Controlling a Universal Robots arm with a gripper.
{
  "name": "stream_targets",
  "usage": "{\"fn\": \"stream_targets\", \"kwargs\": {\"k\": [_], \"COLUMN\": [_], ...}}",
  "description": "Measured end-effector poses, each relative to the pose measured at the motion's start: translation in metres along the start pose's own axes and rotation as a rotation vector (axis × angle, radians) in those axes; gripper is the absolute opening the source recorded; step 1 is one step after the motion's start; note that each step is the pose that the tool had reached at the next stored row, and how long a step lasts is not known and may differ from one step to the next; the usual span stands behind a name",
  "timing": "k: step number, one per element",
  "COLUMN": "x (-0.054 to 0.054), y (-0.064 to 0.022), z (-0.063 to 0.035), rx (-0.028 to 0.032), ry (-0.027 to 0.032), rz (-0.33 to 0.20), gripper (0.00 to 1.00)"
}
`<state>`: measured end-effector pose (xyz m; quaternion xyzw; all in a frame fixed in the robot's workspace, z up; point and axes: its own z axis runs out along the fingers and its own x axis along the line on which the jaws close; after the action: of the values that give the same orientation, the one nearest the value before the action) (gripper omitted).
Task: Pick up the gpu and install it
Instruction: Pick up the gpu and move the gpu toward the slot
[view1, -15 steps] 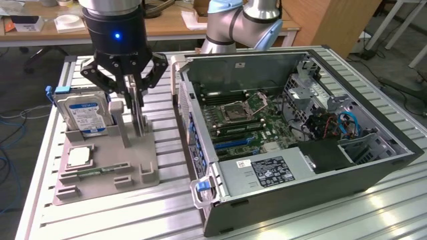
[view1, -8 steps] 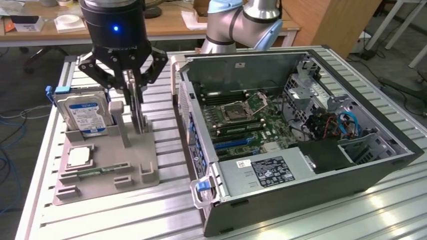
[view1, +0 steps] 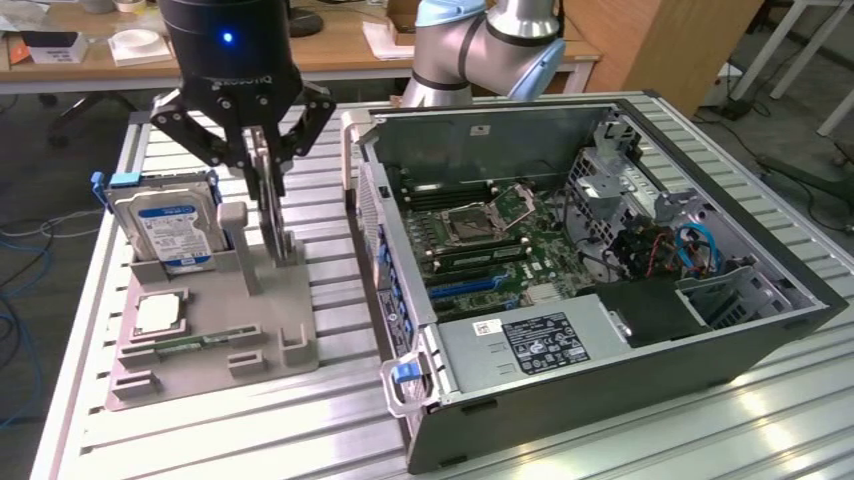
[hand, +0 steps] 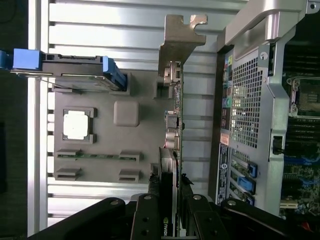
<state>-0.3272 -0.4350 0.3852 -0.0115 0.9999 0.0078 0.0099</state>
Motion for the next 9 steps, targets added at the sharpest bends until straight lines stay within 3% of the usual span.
{"fn": "stream_targets", "kwargs": {"k": [9], "x": [-0.0002], "y": [0.0002], "z": [-0.0108], "rx": [0.0], "ry": [0.0], "rz": [0.0], "gripper": [0.26]}}
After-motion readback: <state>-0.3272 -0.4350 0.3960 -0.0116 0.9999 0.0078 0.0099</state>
